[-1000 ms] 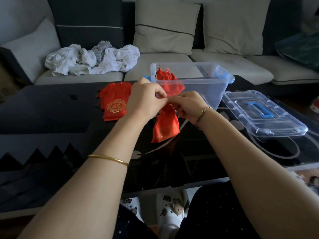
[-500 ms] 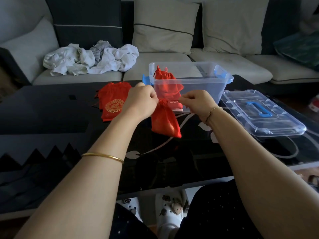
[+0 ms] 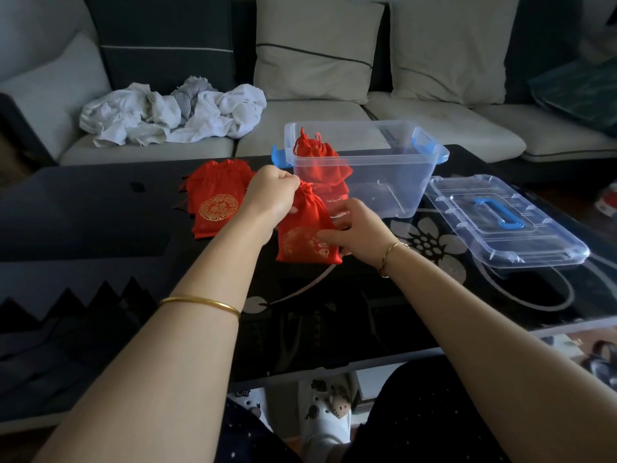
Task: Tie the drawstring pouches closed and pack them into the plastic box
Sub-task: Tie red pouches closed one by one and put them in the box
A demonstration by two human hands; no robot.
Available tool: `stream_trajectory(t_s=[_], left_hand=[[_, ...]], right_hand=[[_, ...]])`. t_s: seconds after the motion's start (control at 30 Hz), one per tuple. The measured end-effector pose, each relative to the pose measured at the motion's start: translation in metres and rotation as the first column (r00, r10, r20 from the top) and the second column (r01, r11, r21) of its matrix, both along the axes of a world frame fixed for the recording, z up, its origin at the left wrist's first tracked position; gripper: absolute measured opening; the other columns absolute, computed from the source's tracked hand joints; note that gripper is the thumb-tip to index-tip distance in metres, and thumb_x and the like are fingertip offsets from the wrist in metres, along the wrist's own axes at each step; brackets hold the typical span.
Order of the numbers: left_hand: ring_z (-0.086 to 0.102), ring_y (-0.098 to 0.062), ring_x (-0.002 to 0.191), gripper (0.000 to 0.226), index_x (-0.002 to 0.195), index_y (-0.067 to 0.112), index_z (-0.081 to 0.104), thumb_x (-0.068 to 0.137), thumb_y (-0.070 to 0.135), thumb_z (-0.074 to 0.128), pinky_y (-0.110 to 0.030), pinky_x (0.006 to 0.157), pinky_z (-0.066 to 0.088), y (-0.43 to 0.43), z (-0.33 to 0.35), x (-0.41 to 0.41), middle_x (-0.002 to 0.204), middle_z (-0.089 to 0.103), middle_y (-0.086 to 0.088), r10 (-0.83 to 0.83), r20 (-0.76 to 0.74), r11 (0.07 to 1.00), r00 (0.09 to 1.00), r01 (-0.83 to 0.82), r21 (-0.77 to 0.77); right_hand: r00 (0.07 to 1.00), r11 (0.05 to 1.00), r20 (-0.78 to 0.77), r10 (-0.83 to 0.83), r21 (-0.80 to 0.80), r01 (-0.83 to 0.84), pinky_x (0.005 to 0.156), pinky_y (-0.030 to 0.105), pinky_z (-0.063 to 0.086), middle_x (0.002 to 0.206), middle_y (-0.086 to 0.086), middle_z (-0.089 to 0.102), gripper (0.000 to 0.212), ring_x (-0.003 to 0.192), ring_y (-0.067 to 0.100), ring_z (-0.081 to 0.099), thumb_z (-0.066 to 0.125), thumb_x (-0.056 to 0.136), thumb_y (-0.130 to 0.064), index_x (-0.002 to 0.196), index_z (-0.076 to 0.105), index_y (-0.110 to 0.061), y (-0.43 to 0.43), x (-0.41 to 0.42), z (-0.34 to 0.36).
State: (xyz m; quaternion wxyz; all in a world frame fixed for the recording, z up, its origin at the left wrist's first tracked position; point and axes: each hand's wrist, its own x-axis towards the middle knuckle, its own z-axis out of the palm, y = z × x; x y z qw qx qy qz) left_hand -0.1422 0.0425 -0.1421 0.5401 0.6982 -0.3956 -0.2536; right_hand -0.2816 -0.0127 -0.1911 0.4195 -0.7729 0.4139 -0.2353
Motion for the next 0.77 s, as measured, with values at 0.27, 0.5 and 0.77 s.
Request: stream_trajectory(t_s=[0.27, 0.5, 0.77], left_hand=[[0.057, -0.015, 0.062, 0.017, 0.079, 0.010, 0.052, 0.095, 0.010, 0.047, -0.024, 0.052, 0.049, -0.030, 0.038, 0.006, 0.074, 0.054, -0.003, 0.000, -0.238, 0.986, 0.971, -0.040, -0.164], [0.057, -0.010, 0.064, 0.010, 0.092, 0.010, 0.055, 0.095, 0.012, 0.045, -0.018, 0.046, 0.046, -0.075, 0.061, 0.024, 0.091, 0.057, -0.004, 0.134, -0.090, 0.981, 0.987, -0.145, -0.132], [0.062, -0.029, 0.103, 0.027, 0.106, 0.003, 0.063, 0.090, 0.011, 0.043, -0.037, 0.089, 0.049, -0.085, 0.021, 0.070, 0.112, 0.065, -0.016, 0.476, 0.035, 0.874, 0.879, -0.468, -0.134]], right_hand=[[0.980, 0.945, 0.123, -0.155, -0.272, 0.183, 0.084, 0.038, 0.054, 0.090, 0.001, 0.068, 0.015, 0.085, 0.018, 0.064, 0.067, 0.081, -0.014, 0.095, 0.070, -0.009, -0.018, -0.008, 0.065], [0.903, 0.826, -0.006, -0.429, -0.408, 0.389, 0.073, 0.022, 0.041, 0.102, 0.011, 0.069, 0.022, 0.087, 0.023, 0.058, 0.063, 0.080, -0.014, 0.100, 0.071, -0.013, -0.120, 0.003, 0.133], [0.715, 0.949, -0.628, -0.307, -0.257, 0.182, 0.046, 0.023, 0.045, 0.051, 0.005, 0.055, 0.022, 0.057, 0.020, 0.050, 0.063, 0.085, -0.013, 0.065, 0.054, -0.010, -0.179, 0.026, 0.102]])
